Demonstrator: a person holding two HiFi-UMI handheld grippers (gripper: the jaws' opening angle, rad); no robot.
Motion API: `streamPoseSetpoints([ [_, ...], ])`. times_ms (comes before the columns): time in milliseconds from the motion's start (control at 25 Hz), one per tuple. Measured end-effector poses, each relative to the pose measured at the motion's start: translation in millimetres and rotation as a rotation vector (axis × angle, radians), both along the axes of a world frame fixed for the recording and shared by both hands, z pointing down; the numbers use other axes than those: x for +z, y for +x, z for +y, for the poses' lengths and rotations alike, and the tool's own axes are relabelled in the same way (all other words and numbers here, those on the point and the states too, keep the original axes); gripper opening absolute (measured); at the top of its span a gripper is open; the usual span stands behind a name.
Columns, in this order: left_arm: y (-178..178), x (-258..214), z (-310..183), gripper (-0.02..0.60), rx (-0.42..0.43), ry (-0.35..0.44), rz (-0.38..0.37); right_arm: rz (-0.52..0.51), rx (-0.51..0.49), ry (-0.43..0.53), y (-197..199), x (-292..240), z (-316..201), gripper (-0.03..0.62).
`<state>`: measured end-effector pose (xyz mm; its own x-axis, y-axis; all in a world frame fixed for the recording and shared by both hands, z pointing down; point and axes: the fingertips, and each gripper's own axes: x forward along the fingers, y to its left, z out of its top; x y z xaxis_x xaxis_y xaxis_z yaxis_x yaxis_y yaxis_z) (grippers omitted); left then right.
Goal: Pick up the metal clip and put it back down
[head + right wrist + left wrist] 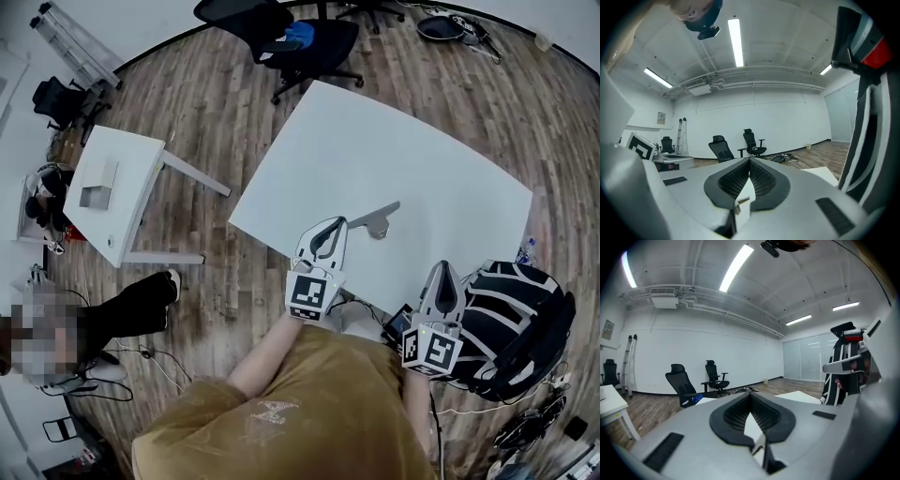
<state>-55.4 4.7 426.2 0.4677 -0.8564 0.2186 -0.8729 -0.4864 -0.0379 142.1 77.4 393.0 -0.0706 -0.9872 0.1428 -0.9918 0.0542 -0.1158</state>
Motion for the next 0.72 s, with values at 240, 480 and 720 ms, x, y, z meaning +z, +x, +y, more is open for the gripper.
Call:
streamPoseSetpoints([
  [240,10.1,4.0,-8.1,0.006,0.015,0.013,-0.041,-0.03,-0.025,-0.018,1.0,8.6,-10.8,0.008],
  [480,18.2,20.6,-26.9,0.006,0.045,-0.022,-0.065,-0.043,-0.011,-0.031,6.9,13.7,-26.3,0.008],
  [720,20.1,43.3,-42.7,0.006,0.078,-0.071,-0.08,-0.037,0.006,-0.072,5.9,24.5,-36.2,0.008],
])
